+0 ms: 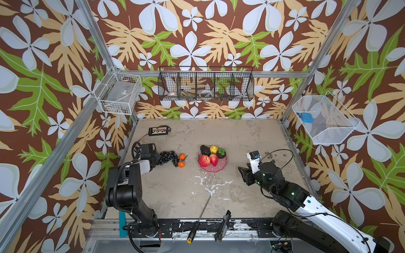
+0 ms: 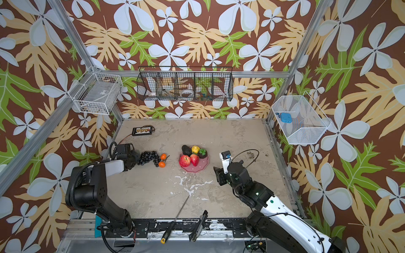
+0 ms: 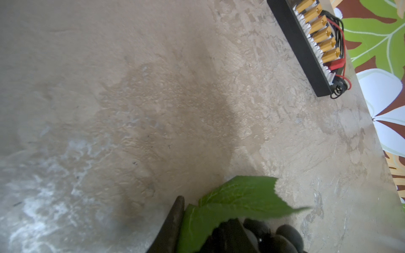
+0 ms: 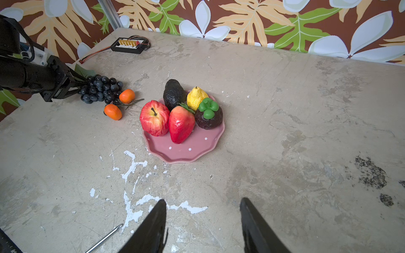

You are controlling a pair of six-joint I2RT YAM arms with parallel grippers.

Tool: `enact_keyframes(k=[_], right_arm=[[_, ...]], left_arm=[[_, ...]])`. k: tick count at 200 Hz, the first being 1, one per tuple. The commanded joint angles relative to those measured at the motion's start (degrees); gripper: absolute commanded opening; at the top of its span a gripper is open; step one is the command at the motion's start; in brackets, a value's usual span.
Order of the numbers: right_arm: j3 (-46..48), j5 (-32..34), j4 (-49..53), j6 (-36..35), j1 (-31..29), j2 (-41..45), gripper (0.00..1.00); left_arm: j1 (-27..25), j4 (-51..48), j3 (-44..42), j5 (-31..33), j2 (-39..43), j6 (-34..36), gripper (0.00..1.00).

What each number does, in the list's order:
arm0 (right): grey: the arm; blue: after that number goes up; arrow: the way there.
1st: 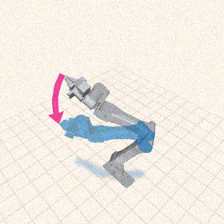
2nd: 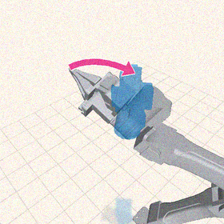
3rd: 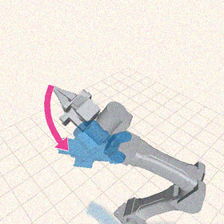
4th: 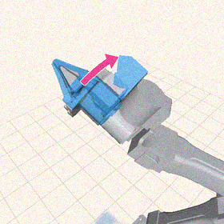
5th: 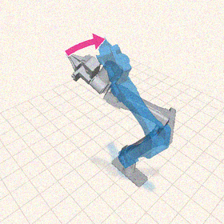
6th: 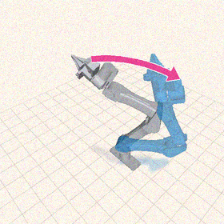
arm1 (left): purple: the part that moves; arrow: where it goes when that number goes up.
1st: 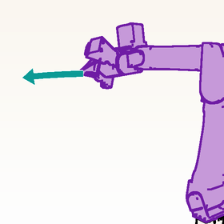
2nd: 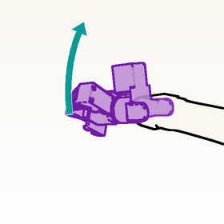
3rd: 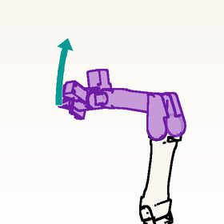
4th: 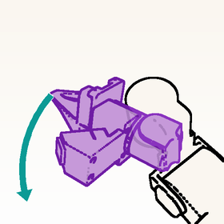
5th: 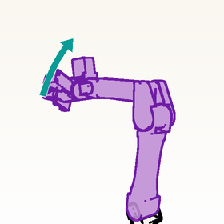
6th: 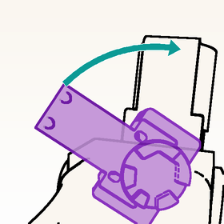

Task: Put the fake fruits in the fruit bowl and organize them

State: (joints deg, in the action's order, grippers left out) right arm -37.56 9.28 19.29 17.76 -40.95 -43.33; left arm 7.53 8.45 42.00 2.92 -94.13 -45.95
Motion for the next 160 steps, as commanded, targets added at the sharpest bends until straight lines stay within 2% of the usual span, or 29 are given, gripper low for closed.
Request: enact_keyframes(k=[1,40,95,160], right_arm=[[-0.1,0.6,-0.7,0.1,-0.1,0.0,0.54],[-0.1,0.6,-0.7,0.1,-0.1,-0.3,0.54],[-0.2,0.7,-0.7,0.0,-0.1,-0.5,0.54],[-0.3,0.8,-0.6,0.0,-0.1,-0.5,0.54]], left_arm=[[-0.8,1.7,-0.6,0.2,1.3,0.3,0.28],[-2.0,3.7,-2.5,0.6,4.1,0.0,0.21],[-2.9,6.0,-5.9,3.4,10.5,0.3,0.18],[-3.1,6.4,-5.9,2.3,11.6,1.1,0.15]])
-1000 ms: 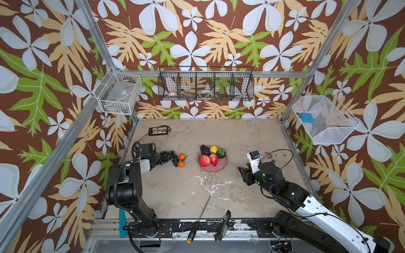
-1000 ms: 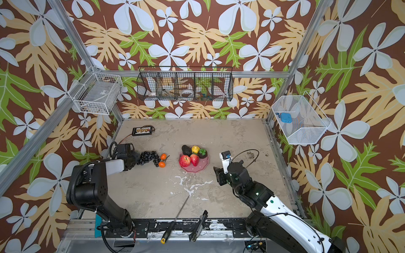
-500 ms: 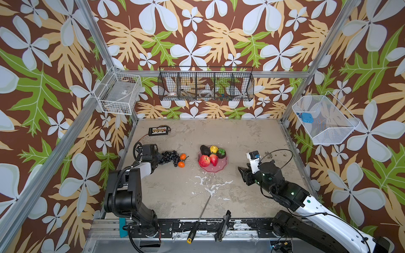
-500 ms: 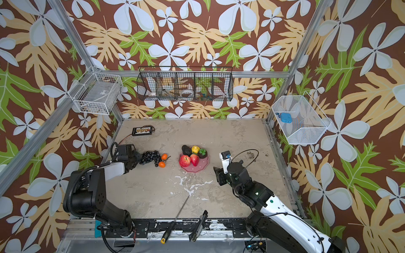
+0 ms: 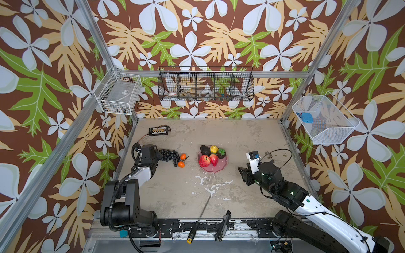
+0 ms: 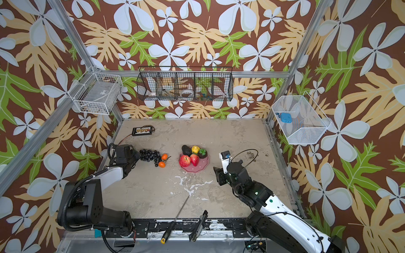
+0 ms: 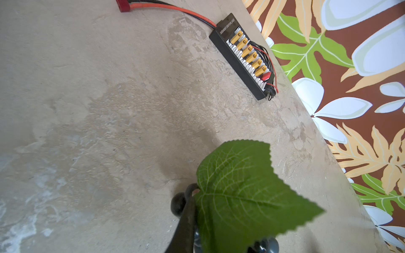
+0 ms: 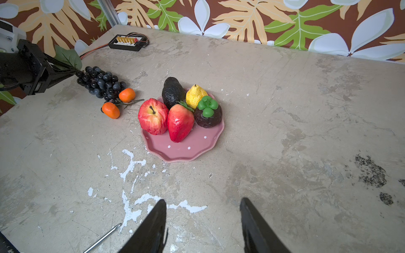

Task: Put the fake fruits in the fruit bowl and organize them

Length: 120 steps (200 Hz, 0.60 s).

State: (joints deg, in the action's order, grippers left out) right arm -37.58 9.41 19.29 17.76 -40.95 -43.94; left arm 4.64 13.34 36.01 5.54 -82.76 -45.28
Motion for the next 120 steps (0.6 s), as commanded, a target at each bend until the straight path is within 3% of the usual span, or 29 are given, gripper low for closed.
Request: enact_keyframes(k=[1,120], right_arm=[[-0.3,0.7,-0.6,0.0,-0.1,0.0,0.54],[-0.2,0.6,-0.7,0.0,-0.1,0.0,0.54]], left_arm=[[-0.2,1.6,0.2,-0.2,0.3,0.4,0.15],[-4.6,3.2,-0.9,1.2,13.5,2.8,0.11]])
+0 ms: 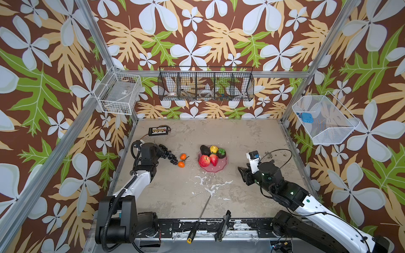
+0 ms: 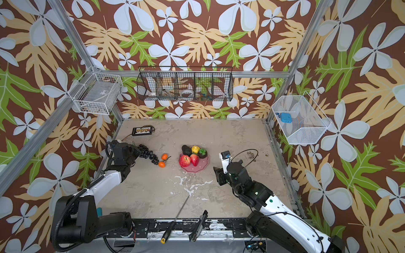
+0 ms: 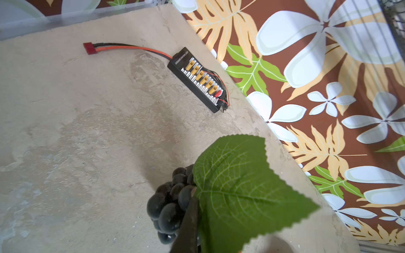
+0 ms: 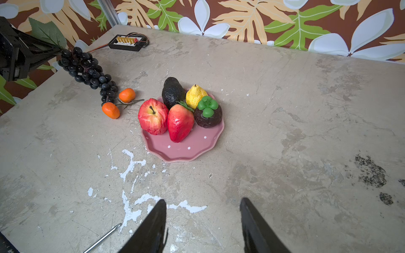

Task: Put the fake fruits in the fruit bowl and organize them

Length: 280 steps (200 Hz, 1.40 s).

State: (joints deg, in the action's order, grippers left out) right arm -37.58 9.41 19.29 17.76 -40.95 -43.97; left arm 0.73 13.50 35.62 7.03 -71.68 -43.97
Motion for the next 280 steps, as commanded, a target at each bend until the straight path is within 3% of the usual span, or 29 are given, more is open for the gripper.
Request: enact_keyframes(k=[1,101,149,168,204,238,280], right_arm=[[-0.3,0.6,-0.7,0.0,-0.1,-0.1,0.54],[-0.3,0.8,-0.8,0.0,0.0,-0.2,0.54],[-0.5,0.9,-0.7,0.0,0.0,-0.2,0.54],[-0.5,0.9,-0.6,0.0,0.0,-0.4,0.54],[-0.5,0.8,-0.4,0.0,-0.1,-0.2,0.54],[-0.4,0.5,-0.8,0.0,-0.1,-0.5,0.54],[-0.3,0.5,-0.7,0.0,0.0,0.4,0.54]], left_arm=[[-0.6,3.1,-0.5,-0.3,2.6,1.5,0.11],[-8.7,-3.7,6.2,-0.1,10.0,6.6,0.07],[-9.9,-7.1,7.2,1.8,10.2,7.2,0.09],[-9.8,-10.6,7.2,4.7,7.8,5.2,0.13],[-9.9,-15.2,4.5,7.2,3.1,4.0,0.34],[-9.8,-12.7,2.0,2.0,-2.7,4.3,0.37],[-9.8,-13.7,1.1,1.9,-6.0,4.4,0.48]])
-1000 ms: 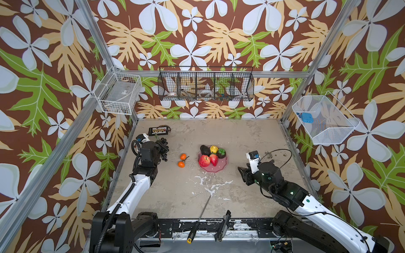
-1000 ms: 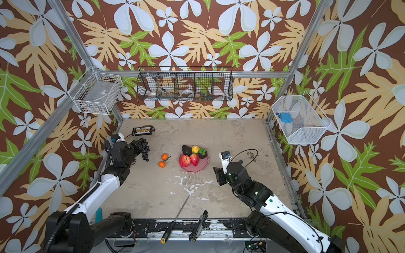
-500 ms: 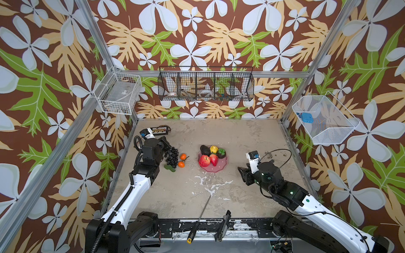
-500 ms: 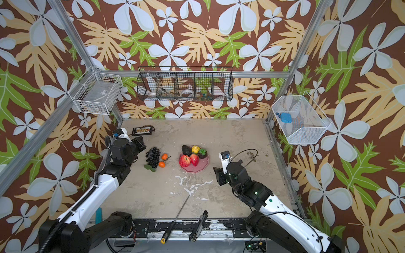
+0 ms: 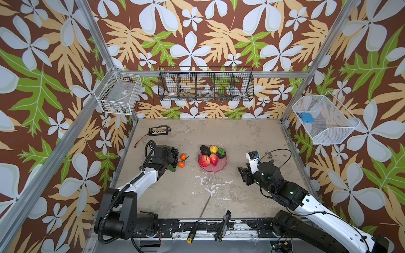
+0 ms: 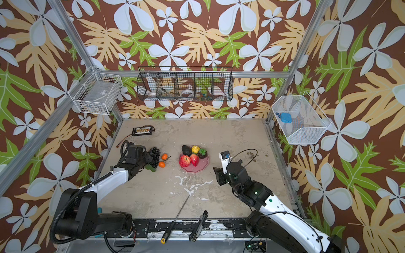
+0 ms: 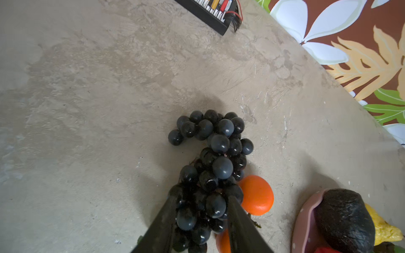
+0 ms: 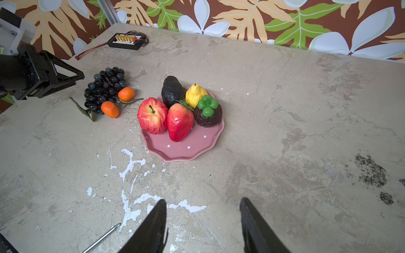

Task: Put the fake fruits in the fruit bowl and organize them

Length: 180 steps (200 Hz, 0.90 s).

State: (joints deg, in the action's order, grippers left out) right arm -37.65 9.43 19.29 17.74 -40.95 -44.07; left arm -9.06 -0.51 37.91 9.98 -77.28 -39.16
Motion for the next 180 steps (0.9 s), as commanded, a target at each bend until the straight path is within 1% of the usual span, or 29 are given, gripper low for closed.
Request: enact_keyframes(k=[1,9,31,81,106,124,147,155,166,180], right_arm=[[-0.2,0.6,-0.7,0.0,-0.1,0.5,0.54],[-0.2,0.6,-0.7,0.0,-0.1,0.5,0.54],[-0.2,0.5,-0.7,0.0,0.0,0.4,0.54],[-0.2,0.4,-0.7,0.0,-0.1,0.3,0.54],[-0.2,0.4,-0.8,0.0,-0.1,0.3,0.54],[-0.2,0.3,-0.7,0.0,0.0,0.2,0.54],[-0.2,0.2,-0.8,-0.1,-0.1,0.1,0.54],[-0.2,0.1,-0.8,-0.1,-0.1,0.1,0.54],[-0.2,0.1,-0.8,-0.1,0.0,0.1,0.54],[-0.2,0.1,-0.7,-0.1,-0.1,0.0,0.54]], left_arm=[[0.0,0.4,-1.3,-1.0,-0.4,-0.4,0.48],[-0.1,1.0,-1.9,-1.2,-0.6,-0.5,0.5],[-0.1,0.5,-1.9,-3.5,-1.5,-0.3,0.5],[-0.7,-1.7,-4.2,-6.2,1.3,-0.7,0.5],[-1.7,-2.9,-6.2,-6.1,3.3,-0.8,0.5],[-2.4,-3.2,-7.5,-6.0,4.5,-0.8,0.53],[-2.9,-3.0,-7.8,-4.6,2.9,-0.2,0.53],[-2.9,-3.0,-7.2,-4.3,1.6,0.2,0.5],[-2.9,-1.9,-6.8,-3.5,0.4,0.3,0.41],[-2.8,-1.3,-5.7,-2.2,-1.3,0.7,0.38]])
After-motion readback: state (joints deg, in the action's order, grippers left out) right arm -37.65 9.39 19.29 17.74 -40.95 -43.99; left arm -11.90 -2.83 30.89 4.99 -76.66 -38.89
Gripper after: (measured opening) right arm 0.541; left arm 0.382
